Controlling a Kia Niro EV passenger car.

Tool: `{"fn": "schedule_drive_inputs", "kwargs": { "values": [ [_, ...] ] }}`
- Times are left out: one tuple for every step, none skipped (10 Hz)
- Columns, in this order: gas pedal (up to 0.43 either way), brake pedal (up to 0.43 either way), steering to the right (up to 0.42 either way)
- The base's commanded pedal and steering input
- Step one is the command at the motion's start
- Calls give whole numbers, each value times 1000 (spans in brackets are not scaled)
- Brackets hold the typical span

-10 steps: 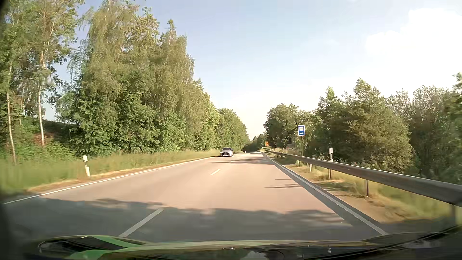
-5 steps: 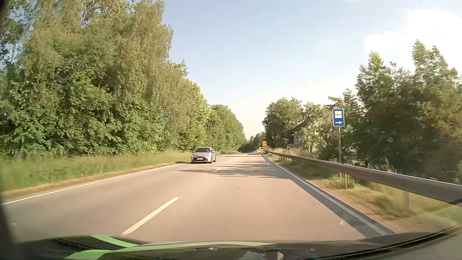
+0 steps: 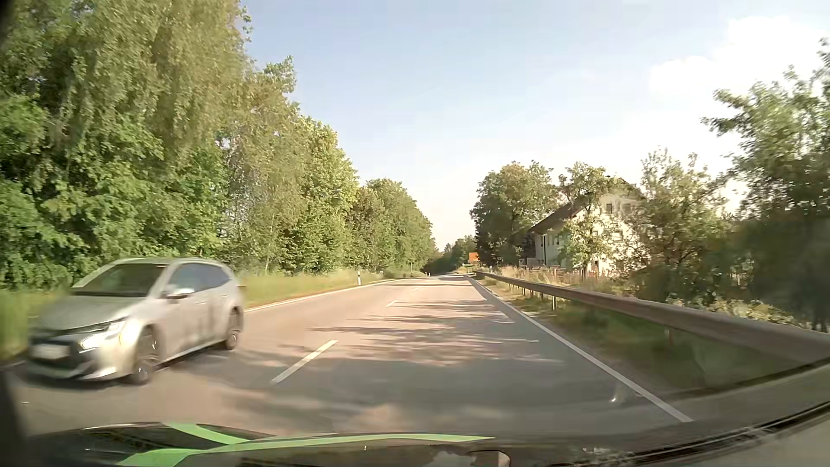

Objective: Follow the waypoints while adhering to traffic rules and regulations

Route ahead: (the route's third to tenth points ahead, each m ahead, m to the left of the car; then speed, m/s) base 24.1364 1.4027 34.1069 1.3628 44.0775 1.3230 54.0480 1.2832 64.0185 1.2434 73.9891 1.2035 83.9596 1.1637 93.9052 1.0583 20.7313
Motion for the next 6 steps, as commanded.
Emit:
{"fn": "schedule_drive_inputs", "kwargs": {
  "values": [
    [0, 73, 1],
    [0, 110, 0],
    [0, 128, 0],
    [0, 134, 0],
    [0, 140, 0],
    [0, 159, -1]
  ]
}}
